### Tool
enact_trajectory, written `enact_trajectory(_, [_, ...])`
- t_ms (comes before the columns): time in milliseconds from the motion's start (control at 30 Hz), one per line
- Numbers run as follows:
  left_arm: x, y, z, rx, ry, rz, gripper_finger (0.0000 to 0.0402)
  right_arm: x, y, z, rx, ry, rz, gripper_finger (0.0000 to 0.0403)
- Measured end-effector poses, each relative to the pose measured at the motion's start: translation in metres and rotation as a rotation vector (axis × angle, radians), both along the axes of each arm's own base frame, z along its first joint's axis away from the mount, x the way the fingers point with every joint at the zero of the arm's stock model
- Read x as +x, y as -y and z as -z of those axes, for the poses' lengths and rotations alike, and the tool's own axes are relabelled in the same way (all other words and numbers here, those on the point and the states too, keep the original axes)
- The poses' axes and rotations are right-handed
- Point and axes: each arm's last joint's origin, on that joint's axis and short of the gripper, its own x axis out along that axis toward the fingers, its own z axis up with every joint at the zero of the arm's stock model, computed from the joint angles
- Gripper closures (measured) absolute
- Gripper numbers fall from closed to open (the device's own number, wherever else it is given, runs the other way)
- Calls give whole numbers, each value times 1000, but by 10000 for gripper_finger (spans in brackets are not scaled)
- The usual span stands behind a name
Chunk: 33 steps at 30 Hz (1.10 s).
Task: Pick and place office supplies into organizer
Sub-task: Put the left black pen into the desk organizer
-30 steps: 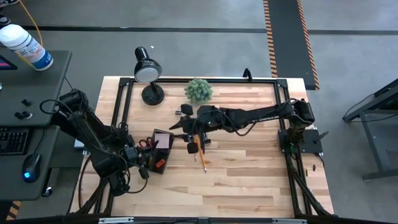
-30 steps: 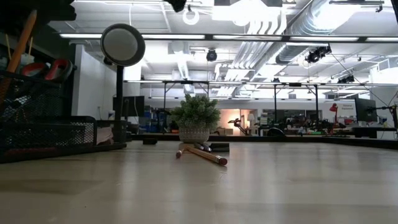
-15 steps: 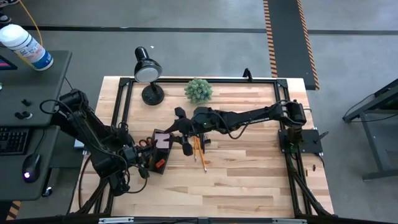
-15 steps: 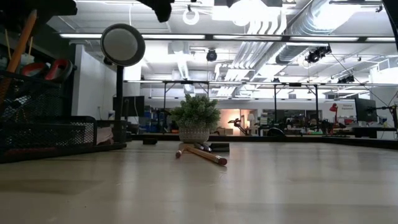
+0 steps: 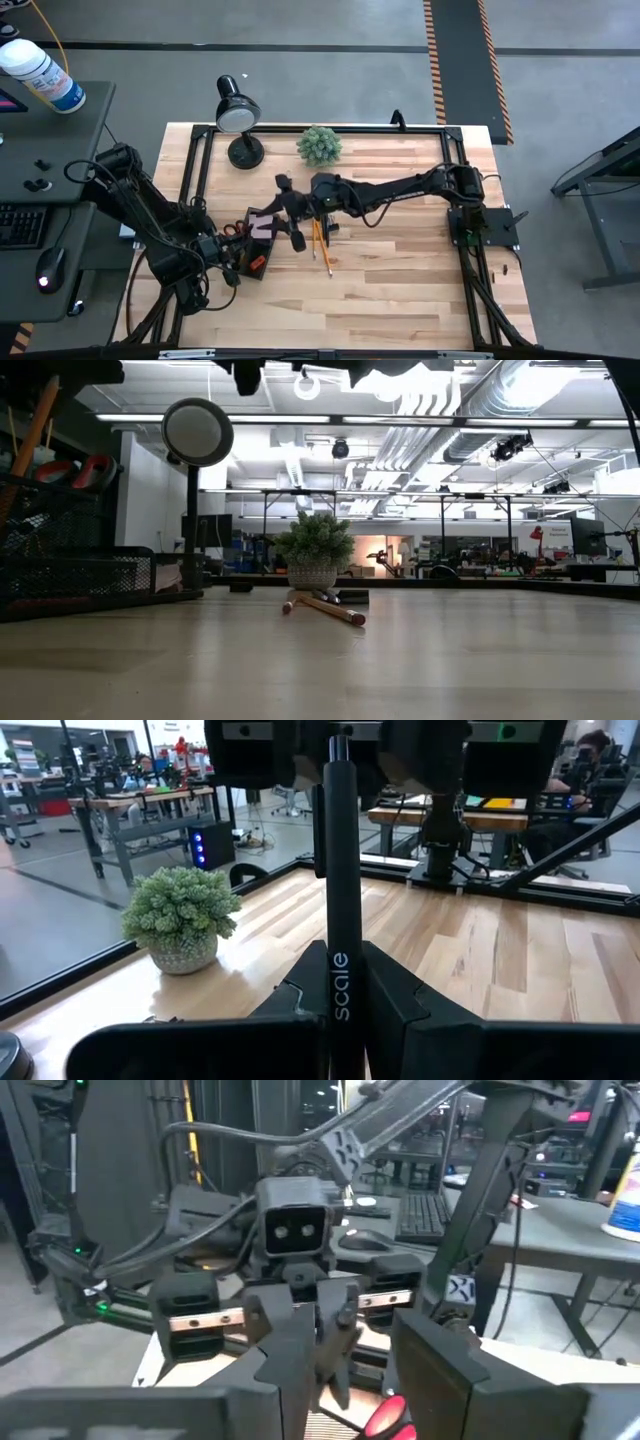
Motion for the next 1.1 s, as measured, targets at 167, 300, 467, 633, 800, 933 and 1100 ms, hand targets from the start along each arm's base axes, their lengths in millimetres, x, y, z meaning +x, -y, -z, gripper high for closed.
enact_trajectory(167, [0,0,0,4,5,-1,392,4,-1,2,20,6,-18,277])
enact_trajectory(300, [0,0,0,6,9,-3,392,22,-1,8,40,-7,-38,277])
enact_trajectory(467, [0,0,-1,6,12,-3,392,38,-3,-1,22,-33,-81,277])
enact_trajectory(633, [0,0,0,10,9,-3,392,49,-4,3,14,-96,-83,283])
enact_trajectory(800, [0,0,-1,30,19,-8,392,50,-2,8,13,-102,-79,308])
enact_trajectory(933, [0,0,-1,38,25,-10,392,50,-1,9,20,-111,-79,327])
enact_trajectory(1100, [0,-1,-1,43,20,-9,392,50,-1,9,18,-108,-84,356])
